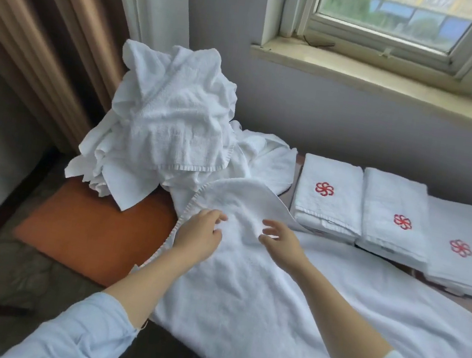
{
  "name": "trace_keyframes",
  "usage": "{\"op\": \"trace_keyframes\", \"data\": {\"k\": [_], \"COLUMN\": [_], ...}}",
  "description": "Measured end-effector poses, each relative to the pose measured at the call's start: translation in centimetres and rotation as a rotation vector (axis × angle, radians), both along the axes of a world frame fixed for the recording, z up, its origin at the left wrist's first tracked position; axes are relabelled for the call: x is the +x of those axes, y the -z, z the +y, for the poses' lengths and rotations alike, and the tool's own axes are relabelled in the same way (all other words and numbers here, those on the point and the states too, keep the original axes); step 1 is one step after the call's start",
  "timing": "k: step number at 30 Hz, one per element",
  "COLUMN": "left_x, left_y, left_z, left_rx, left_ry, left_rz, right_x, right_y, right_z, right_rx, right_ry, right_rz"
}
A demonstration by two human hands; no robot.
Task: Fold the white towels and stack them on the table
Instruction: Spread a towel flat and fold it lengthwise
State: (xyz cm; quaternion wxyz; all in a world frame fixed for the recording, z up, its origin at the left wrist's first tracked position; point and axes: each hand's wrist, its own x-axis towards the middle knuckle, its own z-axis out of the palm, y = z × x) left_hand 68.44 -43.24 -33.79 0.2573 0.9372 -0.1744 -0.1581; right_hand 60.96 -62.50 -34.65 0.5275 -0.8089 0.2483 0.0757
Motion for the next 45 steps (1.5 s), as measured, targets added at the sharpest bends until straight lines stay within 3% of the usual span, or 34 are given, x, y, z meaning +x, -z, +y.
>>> {"op": "trace_keyframes", "data": {"k": [18,25,28,32,34,37,41,45], "left_x": [-15.4,-20.2,-21.1,-22.0,-22.2,-21.8,-20.6,-20.2], "left_y": [4.8,5.9,6.5,7.3,7.4,6.7,5.4,4.3], "left_z": [-15.8,-18.2,-18.2,-18.4,-18.8,-19.7,-21.3,-23.4], "left_rx": [0.052,0.233,0.327,0.372,0.36,0.327,0.282,0.305], "left_ry": [0.769,0.958,0.975,0.969,0.912,0.779,0.618,0.541], "left_rz": [0.266,0.195,0.076,-0.088,-0.086,0.023,0.207,0.271], "right_x": [-24.4,-30.0,-30.9,-31.6,-31.4,-30.8,-30.7,-30.9], "right_y": [3.2,4.2,4.6,5.4,5.5,5.3,3.6,1.5], "right_z": [-8.3,-8.9,-8.5,-9.0,-9.5,-11.2,-15.0,-18.7], "right_rx": [-0.257,-0.199,-0.324,-0.555,-0.585,-0.433,0.004,0.167], "right_ry": [0.457,0.29,0.2,-0.135,-0.145,0.018,0.312,0.509], "right_rz": [0.211,0.352,0.303,0.337,0.307,0.25,0.124,-0.047]}}
